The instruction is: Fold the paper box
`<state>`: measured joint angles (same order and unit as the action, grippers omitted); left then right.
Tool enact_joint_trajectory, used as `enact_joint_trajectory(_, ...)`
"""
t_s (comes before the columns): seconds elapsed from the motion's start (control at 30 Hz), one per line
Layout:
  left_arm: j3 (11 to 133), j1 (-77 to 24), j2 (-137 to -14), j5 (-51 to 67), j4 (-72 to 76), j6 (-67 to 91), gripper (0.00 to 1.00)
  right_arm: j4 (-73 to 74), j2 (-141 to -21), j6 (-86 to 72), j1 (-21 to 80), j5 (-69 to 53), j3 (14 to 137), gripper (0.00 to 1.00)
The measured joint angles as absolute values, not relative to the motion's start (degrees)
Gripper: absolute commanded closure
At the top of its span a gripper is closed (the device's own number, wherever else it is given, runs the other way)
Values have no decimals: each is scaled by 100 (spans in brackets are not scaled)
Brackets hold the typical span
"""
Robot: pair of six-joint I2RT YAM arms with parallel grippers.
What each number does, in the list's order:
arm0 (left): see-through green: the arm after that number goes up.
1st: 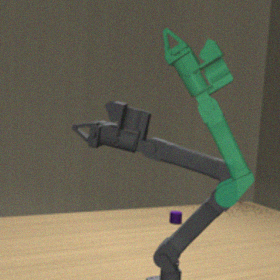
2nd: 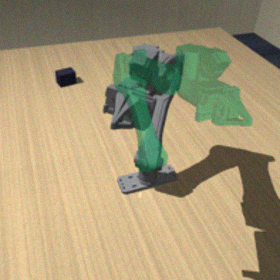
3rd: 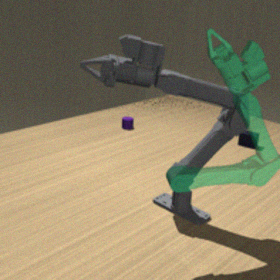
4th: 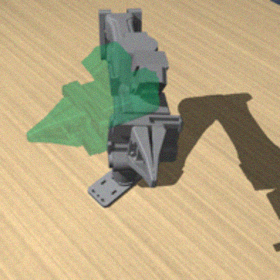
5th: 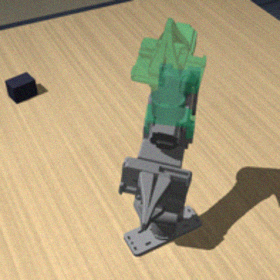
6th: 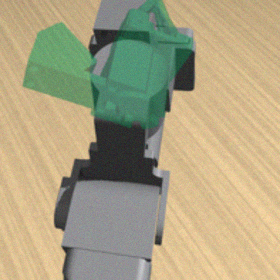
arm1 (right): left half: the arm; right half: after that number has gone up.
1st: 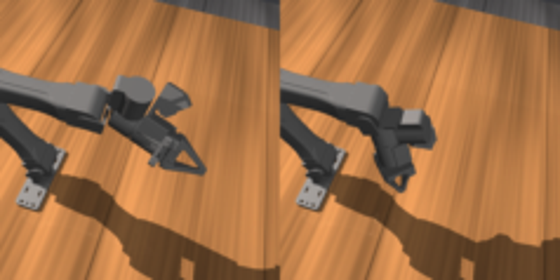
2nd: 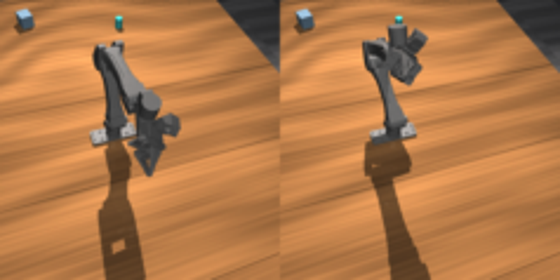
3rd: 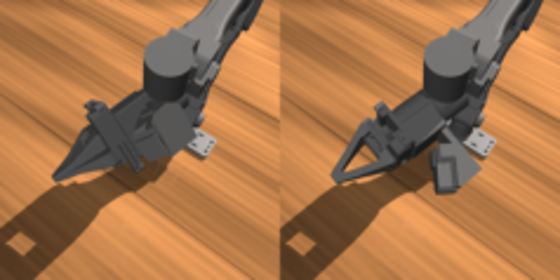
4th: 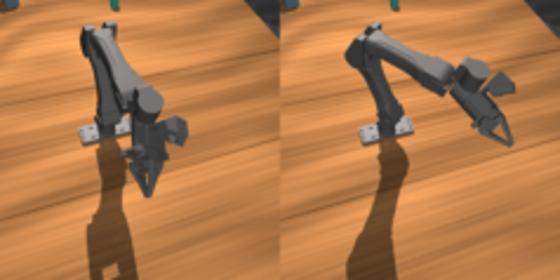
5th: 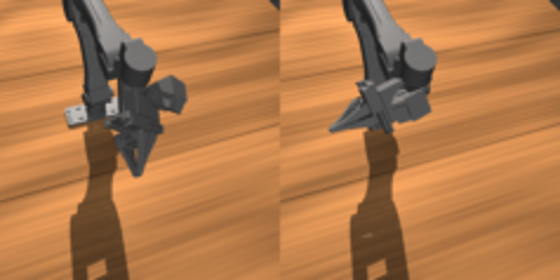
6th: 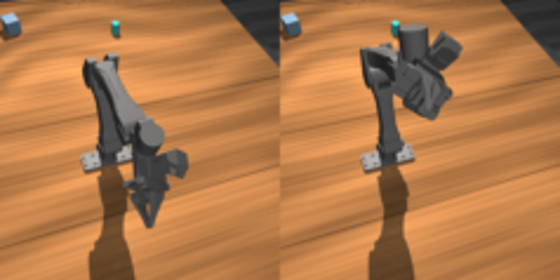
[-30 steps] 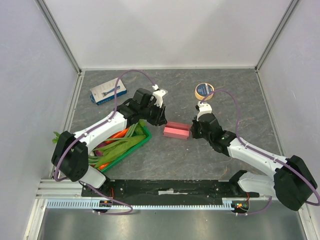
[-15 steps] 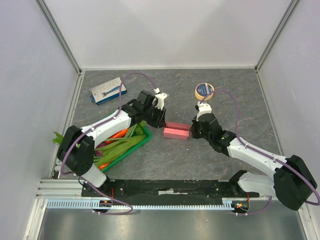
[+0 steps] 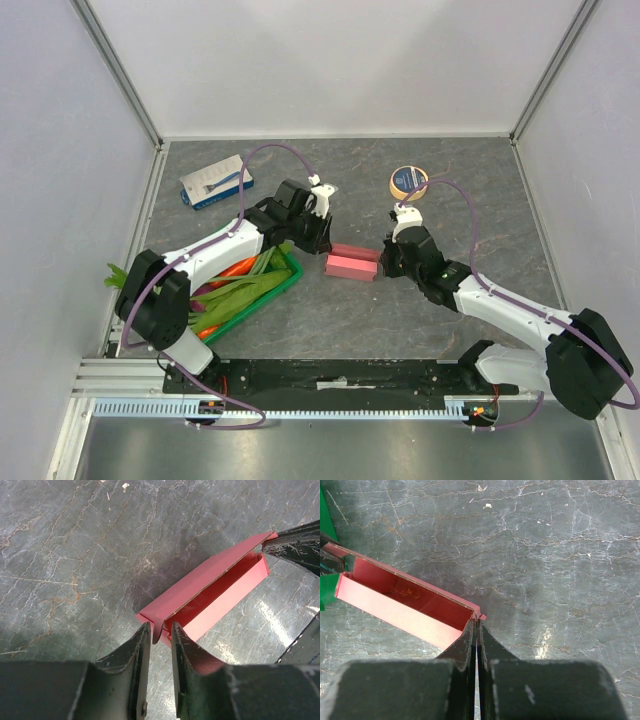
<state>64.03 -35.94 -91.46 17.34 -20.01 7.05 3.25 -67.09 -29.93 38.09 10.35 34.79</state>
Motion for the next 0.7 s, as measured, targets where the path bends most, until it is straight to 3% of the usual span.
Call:
enact_joint_trajectory(0.1,6434,-3594,-9146,1706,-2001,705,76,325,-6720,-2993,3809,1035,3481,100)
enact_joint_trajectory(0.23,6438,-3594,-9146,1699,-2001,705,73,325,-6724,-2993,3809,1028,3485,100)
enact_joint_trajectory(0.37,6438,-3594,-9146,1691,-2003,705,85,325,-6724,-2993,3809,1015,3487,100)
enact_joint_trajectory(0.53,6460,-3597,-9146,1653,-2014,720,90,349,-6781,-2995,3809,972,3533,100)
enact_joint_trajectory(0.63,6460,-3629,-9146,1538,-2080,738,91,416,-6875,-3002,3802,906,3669,92)
enact_joint_trajectory(0.7,6455,-3669,-9146,1455,-2091,777,91,567,-6904,-3044,3802,880,3778,80)
